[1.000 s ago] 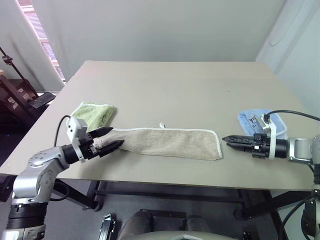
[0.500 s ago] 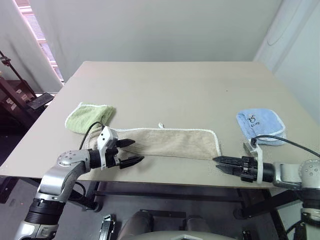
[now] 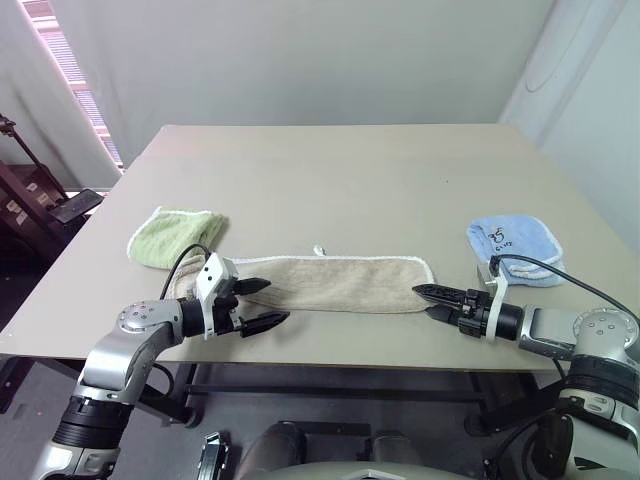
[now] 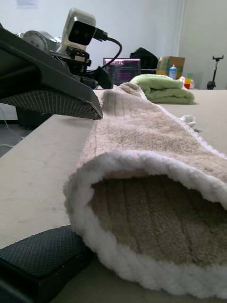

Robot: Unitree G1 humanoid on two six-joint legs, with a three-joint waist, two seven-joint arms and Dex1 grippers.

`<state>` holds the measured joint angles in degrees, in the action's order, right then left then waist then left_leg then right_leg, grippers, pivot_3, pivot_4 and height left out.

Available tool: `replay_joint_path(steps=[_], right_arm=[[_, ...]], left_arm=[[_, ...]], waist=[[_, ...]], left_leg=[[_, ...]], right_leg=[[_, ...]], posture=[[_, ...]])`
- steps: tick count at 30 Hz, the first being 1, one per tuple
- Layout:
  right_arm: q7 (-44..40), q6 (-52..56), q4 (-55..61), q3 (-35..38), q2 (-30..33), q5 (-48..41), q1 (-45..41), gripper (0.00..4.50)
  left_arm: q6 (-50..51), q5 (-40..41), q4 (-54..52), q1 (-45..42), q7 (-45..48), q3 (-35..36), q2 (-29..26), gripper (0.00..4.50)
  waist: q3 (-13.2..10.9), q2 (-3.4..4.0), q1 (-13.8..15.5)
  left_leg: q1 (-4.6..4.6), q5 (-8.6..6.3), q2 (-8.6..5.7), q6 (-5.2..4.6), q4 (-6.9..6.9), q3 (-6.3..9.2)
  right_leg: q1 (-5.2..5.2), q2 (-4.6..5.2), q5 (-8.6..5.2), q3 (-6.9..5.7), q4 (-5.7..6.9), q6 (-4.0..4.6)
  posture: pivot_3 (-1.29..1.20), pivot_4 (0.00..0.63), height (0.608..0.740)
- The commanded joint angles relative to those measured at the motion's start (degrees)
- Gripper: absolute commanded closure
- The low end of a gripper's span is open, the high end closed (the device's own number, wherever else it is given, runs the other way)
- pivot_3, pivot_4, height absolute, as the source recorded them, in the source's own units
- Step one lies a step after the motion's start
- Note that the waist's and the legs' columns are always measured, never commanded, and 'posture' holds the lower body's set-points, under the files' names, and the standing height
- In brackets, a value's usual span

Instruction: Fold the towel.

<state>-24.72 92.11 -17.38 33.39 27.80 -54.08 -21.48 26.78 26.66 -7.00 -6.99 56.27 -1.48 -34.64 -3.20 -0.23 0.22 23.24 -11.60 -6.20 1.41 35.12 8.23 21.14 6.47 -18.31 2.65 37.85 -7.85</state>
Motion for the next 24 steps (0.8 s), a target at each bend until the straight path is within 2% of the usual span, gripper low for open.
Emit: replay_joint_path(steps=[1, 5, 8, 11, 15, 24], right_arm=[[3.06, -0.77, 0.32, 1.73, -0.33, 2.66, -0.48, 1.17], [4.63, -1.12, -0.31, 3.61, -1.33, 3.34, -0.71, 2.28], [4.68, -0.76, 0.84, 3.72, -2.01, 3.51, -0.53, 3.46], [5.54, -0.58, 0.1, 6.22, -3.24, 3.32, -1.15, 4.42], [3.62, 0.33, -0.52, 8.66, -1.29, 1.49, 0.05, 4.46], [-5.9, -1.92, -4.67, 8.68, 11.79, 1.64, 8.04, 4.46]], left_arm=[[-0.88, -0.65, -1.51, 0.02, -0.43, 0.44, -0.36, 0.0], [-0.44, 0.1, -1.5, -0.05, -0.77, 1.21, 0.05, 0.0], [-1.01, -1.08, -0.78, -0.5, -0.64, 0.45, -0.38, 0.0], [-1.02, -1.09, -0.25, -1.08, -0.72, 0.64, 0.15, 0.0], [-0.81, -0.95, 0.07, -1.37, -0.7, 0.89, 0.38, 0.0], [-0.81, -1.85, 1.75, -2.54, -0.66, 0.42, 0.3, 0.0]], waist=[[0.0, 0.0, 0.01], [0.0, 0.0, 0.12], [0.04, -0.06, 0.1], [0.21, -0.33, 0.01], [0.19, -0.25, 0.06], [0.19, -0.15, 2.18]], left_leg=[[0.0, 0.0, 0.01, 0.0, -0.01, 0.0], [0.02, 0.0, 0.01, 0.0, -0.02, -0.01], [0.03, 0.0, 0.01, 0.0, -0.07, -0.01], [0.02, 0.0, 0.06, 0.01, -0.06, -0.02], [0.03, -0.01, 0.08, 0.01, -0.06, -0.08], [0.17, -0.2, 0.02, -0.33, -0.3, -0.2]], right_leg=[[0.01, 0.0, 0.0, 0.0, -0.01, -0.01], [0.03, 0.0, 0.01, 0.0, -0.02, -0.01], [0.06, 0.0, 0.01, 0.01, -0.05, -0.01], [0.02, -0.02, 0.07, 0.01, -0.16, 0.0], [-0.15, -0.02, 0.4, 0.0, -0.68, -0.07], [-0.12, 0.11, 0.39, -0.05, -1.24, -0.18]], posture=[[0.0, 0.0, 0.74], [0.0, 0.0, 0.74], [0.0, 0.0, 0.74], [0.0, 0.0, 0.74], [0.0, 0.0, 0.74], [0.0, 0.0, 0.74]])
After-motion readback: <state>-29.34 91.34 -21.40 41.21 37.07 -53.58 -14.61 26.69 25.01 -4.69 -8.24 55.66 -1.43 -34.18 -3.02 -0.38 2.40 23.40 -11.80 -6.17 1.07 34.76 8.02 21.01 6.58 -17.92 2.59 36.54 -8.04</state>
